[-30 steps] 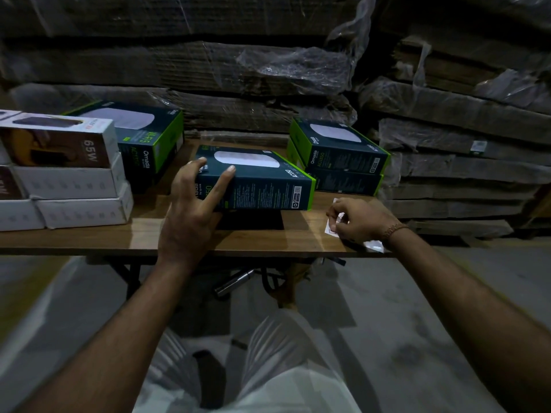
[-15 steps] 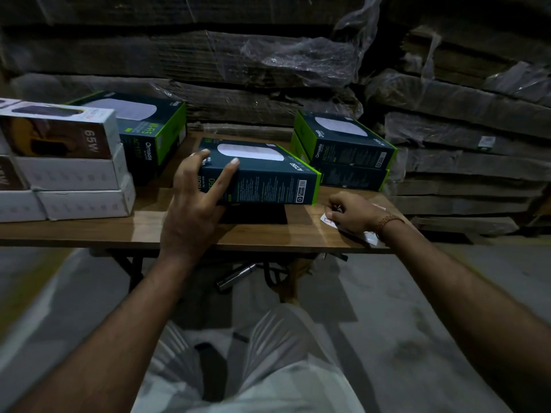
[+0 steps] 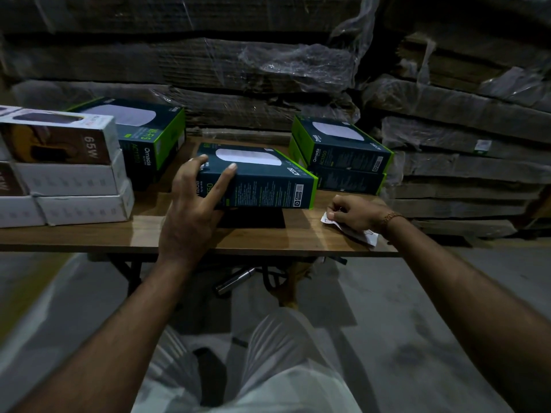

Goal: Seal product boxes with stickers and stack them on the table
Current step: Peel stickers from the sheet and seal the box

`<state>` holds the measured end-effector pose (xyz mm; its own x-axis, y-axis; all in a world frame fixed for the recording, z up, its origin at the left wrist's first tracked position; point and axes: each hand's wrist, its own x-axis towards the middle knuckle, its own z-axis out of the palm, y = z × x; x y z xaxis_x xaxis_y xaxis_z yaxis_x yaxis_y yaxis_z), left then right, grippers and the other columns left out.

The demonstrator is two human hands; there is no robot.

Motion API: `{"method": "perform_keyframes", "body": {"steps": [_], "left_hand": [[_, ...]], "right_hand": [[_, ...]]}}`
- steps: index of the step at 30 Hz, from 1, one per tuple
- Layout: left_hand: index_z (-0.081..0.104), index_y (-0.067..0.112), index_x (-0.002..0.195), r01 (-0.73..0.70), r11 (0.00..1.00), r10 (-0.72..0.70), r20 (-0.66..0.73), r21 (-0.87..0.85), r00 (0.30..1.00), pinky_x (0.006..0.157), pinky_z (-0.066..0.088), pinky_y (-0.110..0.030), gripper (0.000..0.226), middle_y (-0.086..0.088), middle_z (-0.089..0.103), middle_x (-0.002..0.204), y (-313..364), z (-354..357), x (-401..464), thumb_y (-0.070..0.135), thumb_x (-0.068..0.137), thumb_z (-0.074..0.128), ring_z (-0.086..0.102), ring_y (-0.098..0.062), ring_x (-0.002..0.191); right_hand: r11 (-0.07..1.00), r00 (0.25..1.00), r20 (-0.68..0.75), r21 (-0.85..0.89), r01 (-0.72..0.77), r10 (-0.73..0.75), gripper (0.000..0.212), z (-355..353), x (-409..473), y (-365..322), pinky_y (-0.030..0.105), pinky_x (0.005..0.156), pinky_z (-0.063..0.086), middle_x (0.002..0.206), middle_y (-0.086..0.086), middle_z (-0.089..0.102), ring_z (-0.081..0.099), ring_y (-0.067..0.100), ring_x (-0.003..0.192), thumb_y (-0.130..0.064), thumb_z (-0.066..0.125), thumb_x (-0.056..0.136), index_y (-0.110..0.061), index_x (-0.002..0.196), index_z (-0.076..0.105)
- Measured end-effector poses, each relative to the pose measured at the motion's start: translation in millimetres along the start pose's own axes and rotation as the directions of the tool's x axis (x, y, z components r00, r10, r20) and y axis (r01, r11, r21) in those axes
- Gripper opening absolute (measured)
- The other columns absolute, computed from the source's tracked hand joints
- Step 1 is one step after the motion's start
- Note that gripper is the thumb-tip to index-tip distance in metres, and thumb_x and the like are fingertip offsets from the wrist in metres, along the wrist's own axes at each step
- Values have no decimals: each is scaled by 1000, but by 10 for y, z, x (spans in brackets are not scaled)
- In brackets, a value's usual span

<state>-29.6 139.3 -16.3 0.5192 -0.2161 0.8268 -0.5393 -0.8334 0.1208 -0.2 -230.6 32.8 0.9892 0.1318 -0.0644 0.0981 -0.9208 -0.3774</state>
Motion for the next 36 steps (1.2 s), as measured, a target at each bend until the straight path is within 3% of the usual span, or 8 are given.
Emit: {"method": "perform_keyframes", "body": {"steps": [6, 9, 11, 16, 22, 29, 33, 36], "left_hand": [[35, 24, 167, -5, 1000, 5, -11, 4, 1000, 112, 48, -62, 86, -27, 26, 161, -24, 24, -4, 16, 92, 76, 29, -48, 153], [36, 23, 166, -9, 1000, 9, -13, -4, 1000, 111, 48, -63, 77, -27, 26, 161, -10, 21, -3, 19, 95, 65, 28, -48, 152], [36, 23, 166, -4, 1000, 4, -15, -12, 1000, 112, 48, -63, 76, -28, 27, 161, -5, 19, -1, 18, 95, 62, 29, -49, 153], [37, 24, 166, -8, 1000, 8, -33, -12, 999, 115, 46, -59, 75, -28, 29, 161, -4, 21, 0, 15, 96, 63, 29, -48, 153], [41, 20, 164, 10, 999, -11, -19, -42, 1000, 115, 45, -61, 67, -32, 33, 159, 52, -33, 24, 36, 99, 45, 32, -50, 151], [38, 22, 166, 7, 1000, -7, -14, -19, 1000, 115, 45, -60, 67, -31, 31, 161, 33, -9, 11, 32, 99, 46, 29, -48, 153], [36, 24, 166, 0, 1000, 0, -16, -2, 1000, 116, 45, -60, 72, -29, 29, 161, 9, 8, 11, 20, 97, 57, 28, -47, 153], [37, 23, 166, 8, 1000, -8, -11, -8, 1000, 115, 45, -61, 69, -30, 30, 161, 25, -9, 14, 27, 98, 47, 29, -48, 153]], "right_hand": [[999, 1000, -20, 41, 18, -17, 6, -62, 36, 37, 21, 73, 45, 101, -9, 67, 60, 5, 92, -17, 67, 103, -18, 102, 73], [999, 998, -42, -19, 36, -36, 9, -62, 76, 46, 19, 75, 47, 102, -12, 69, 63, 5, 98, -11, 72, 98, -19, 98, 76], [995, 997, -44, -80, 62, -66, 10, -17, 106, 51, 22, 73, 48, 96, -12, 71, 65, 9, 93, -9, 76, 94, -19, 92, 75], [992, 998, -18, -112, 64, -67, 14, 10, 189, 27, 34, 85, 56, 96, -4, 74, 67, 15, 96, -9, 77, 92, -22, 88, 73], [989, 999, 11, -141, 49, -48, 12, 5, 210, -13, 28, 83, 50, 93, -10, 70, 65, 12, 94, -9, 73, 94, -20, 89, 70], [991, 999, -13, -128, 45, -47, 19, 33, 179, 5, 29, 83, 49, 95, -7, 69, 65, 17, 97, -15, 74, 95, -27, 83, 66], [990, 999, -14, -133, 43, -46, 18, 32, 164, -5, 31, 86, 53, 97, -5, 70, 66, 17, 99, -15, 73, 95, -26, 84, 67], [988, 998, -15, -143, 51, -54, 14, 37, 154, -20, 33, 87, 54, 97, -4, 69, 66, 18, 99, -14, 72, 95, -23, 87, 68]]}}
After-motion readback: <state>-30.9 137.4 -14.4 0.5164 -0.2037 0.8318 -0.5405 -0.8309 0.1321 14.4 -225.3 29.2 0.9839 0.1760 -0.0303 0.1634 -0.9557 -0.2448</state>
